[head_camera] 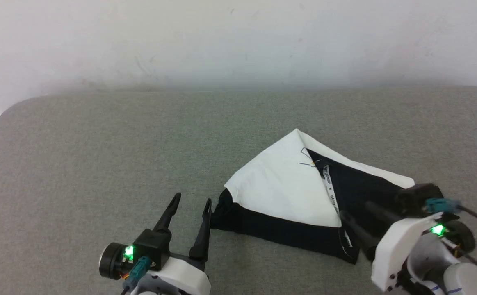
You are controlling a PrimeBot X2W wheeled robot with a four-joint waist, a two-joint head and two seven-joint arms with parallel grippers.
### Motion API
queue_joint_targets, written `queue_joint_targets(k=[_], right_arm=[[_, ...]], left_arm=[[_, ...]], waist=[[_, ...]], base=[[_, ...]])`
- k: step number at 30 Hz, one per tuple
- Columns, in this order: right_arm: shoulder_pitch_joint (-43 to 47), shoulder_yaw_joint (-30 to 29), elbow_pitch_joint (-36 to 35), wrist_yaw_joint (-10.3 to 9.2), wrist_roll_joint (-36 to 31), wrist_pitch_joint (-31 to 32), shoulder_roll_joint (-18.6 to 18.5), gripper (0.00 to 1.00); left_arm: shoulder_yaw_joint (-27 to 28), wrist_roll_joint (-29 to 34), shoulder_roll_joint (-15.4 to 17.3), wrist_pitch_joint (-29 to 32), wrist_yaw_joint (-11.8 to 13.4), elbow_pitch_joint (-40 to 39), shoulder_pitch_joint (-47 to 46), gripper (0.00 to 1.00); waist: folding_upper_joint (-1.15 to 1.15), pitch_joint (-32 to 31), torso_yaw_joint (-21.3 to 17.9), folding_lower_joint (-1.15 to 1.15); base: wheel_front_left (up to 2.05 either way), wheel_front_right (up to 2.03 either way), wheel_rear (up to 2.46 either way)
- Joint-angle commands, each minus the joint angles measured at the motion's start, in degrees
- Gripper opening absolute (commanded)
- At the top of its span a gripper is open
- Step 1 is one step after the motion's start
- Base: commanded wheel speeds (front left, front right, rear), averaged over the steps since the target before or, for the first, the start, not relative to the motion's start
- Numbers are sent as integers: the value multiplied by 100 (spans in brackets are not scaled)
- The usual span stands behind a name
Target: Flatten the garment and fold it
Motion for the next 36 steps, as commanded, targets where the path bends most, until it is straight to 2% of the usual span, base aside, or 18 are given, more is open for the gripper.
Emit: queue_joint_targets(k=[1,6,13,14,15,19,23,31,36], right_arm=[[-24,178,-17,-10,134,133,-92,100],[-372,623,463,-10,347,396,-292,100],[-806,1064,1332,-10,587,254,-436,100],[-834,1092,1428,-10,632,201,-432,43],[-866,1133,1496,-10,661,131,-432,0],[-1002,1256,1551,-10,811,-230,-443,0],[-1324,1234,1318,-10,995,-576,-424,0],[-2585,1290,797,-10,1472,-798,-140,0],[-3371,1185,694,-10,1401,-1124,12,0]], left_arm=[[4,74,-15,-27,-30,20,-58,100],[-39,90,-59,-27,-52,54,-106,100],[-66,95,-106,-27,-61,159,-118,100],[-67,99,-108,-27,-68,172,-109,100],[-61,101,-108,-27,-72,184,-100,100],[-39,100,-114,-27,-85,236,-53,100],[-6,96,-110,-27,-98,272,0,100],[42,79,-125,-27,-100,245,141,100],[112,59,-138,-27,-61,188,184,100]], waist=[[0,40,78,0],[0,160,332,0],[0,293,705,0],[0,293,743,0],[0,286,768,0],[0,170,840,0],[0,-26,865,0],[0,-302,888,0],[0,-337,889,0]], base=[[0,0,0],[0,0,0],[0,0,0],[0,0,0],[0,0,0],[0,0,0],[0,0,0],[0,0,0],[0,0,0]])
